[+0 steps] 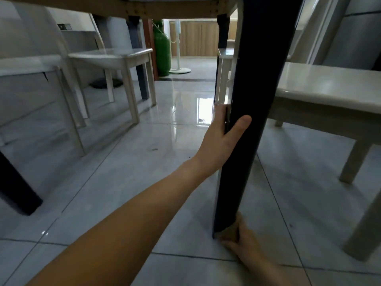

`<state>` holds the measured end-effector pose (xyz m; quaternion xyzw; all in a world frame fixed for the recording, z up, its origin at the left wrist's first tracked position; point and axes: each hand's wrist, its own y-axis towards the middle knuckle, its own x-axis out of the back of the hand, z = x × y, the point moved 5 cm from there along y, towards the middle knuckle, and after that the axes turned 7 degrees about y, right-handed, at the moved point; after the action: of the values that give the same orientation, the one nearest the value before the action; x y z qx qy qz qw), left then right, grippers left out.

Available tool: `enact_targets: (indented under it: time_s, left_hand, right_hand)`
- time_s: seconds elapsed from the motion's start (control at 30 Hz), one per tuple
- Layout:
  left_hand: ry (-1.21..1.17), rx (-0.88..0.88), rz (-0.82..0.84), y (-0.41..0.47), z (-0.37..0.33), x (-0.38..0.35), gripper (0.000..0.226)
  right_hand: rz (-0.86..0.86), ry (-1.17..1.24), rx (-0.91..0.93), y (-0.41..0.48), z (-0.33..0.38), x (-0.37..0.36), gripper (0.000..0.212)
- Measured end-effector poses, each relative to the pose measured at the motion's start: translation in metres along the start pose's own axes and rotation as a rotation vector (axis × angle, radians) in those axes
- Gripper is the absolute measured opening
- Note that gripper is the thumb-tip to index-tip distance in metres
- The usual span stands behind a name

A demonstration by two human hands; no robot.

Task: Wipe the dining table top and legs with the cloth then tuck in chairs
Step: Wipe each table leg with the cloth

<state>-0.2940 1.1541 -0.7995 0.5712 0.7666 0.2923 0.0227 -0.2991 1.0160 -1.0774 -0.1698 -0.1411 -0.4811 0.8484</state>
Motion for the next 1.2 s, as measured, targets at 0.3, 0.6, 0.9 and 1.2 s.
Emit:
enact_targets:
  time_s: [0.3, 0.6, 0.9, 1.2]
  left_hand:
    - [-0.041, 0.034, -0.001, 0.0, 0.0, 0.0, 0.017]
    - [0.027, -0.02, -0.068, 0.002, 0.002, 0.0, 0.038]
    - [0.169, -0.067, -0.138, 0.001, 0.003, 0.002, 0.05]
    - [0.131, -0.086, -0.145, 0.001, 0.002, 0.001, 0.062]
  right_hand:
    - [-0.449, 0.455, 0.195, 0.0, 0.06, -0.008, 0.085]
    - [-0.313, 0.343, -0.042, -0.005, 0.014, -0.021, 0.093]
    - [-0.517, 0.476, 0.318, -0.016, 0.11, 0.023, 0.076]
    - [-0.392, 0.402, 0.112, -0.009, 0.022, -0.022, 0.081]
